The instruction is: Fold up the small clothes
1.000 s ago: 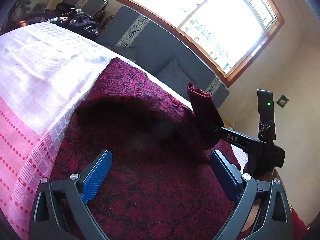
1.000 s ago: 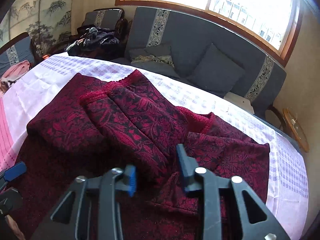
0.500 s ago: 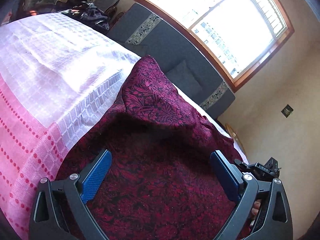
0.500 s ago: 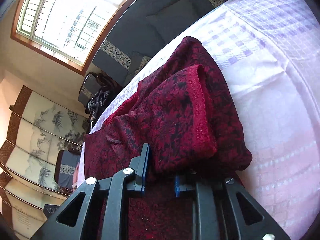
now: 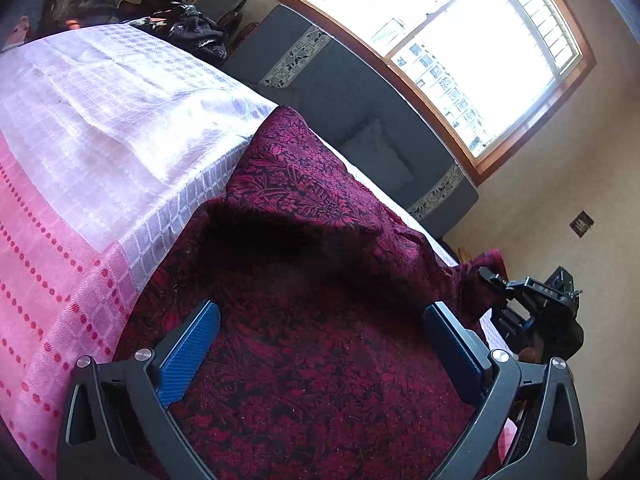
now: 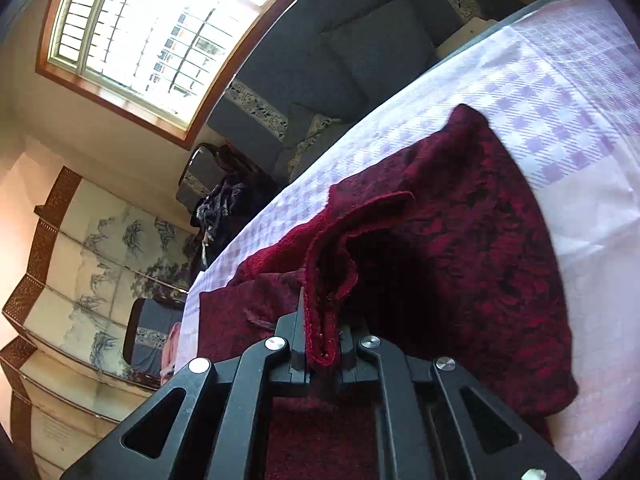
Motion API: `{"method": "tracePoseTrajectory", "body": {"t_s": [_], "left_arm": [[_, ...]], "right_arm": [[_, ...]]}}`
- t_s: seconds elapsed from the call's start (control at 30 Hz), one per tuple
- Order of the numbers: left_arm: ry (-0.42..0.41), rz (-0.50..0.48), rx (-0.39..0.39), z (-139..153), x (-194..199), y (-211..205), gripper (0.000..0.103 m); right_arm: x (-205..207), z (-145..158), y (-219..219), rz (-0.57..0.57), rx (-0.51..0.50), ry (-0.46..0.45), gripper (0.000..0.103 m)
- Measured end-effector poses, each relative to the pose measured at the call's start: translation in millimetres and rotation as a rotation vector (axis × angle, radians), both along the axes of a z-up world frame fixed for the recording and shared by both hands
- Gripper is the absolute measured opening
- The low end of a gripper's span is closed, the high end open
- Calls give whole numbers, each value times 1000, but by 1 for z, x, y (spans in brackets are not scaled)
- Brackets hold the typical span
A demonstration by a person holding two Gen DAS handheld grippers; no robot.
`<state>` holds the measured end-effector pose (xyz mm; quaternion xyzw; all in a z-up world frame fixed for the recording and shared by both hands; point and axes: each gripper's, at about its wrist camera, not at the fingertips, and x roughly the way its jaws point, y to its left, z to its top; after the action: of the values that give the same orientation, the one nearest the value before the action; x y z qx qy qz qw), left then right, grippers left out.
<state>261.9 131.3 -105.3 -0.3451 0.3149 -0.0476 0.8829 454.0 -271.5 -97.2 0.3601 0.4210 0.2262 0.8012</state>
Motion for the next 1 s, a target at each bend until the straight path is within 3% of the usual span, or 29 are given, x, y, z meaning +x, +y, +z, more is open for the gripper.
{"method": "tracePoseTrajectory", "body": {"t_s": [0.07,0.13,0.33,0.53,0.63,0.7,0.73,0.83,0.9,1.0], "left_arm": [[2,1,1,0,0,0,102],[3,2,2,0,0,0,102],[12,1,11,1,1,-2,103],[12,1,8,1,1,-1,103],[12,1,7,1,1,-1,103],[12,1,8,1,2,-1,103],[12,1,9,1,2,-1,103],[13,1,9,1,2,-1,103],[13,-1,10,1,2,-1,103],[16,-9,13,0,2,-1,103]], "right_arm": [[-1,18,28,84,-5,-79,8],[-3,23,32,52,-117,-102,8],[-8,3,-29,-85,-188,-49,8],[-6,-21,-56,-118,-135,27,12],[-6,-24,-67,-157,-80,54,19],[-11,-20,-76,-199,-83,48,32],[-17,-15,-80,-237,-99,30,33],[-34,2,-87,-293,-137,-63,33],[-33,10,-75,-241,-182,-96,22],[-22,5,-47,-149,-310,-53,13]]}}
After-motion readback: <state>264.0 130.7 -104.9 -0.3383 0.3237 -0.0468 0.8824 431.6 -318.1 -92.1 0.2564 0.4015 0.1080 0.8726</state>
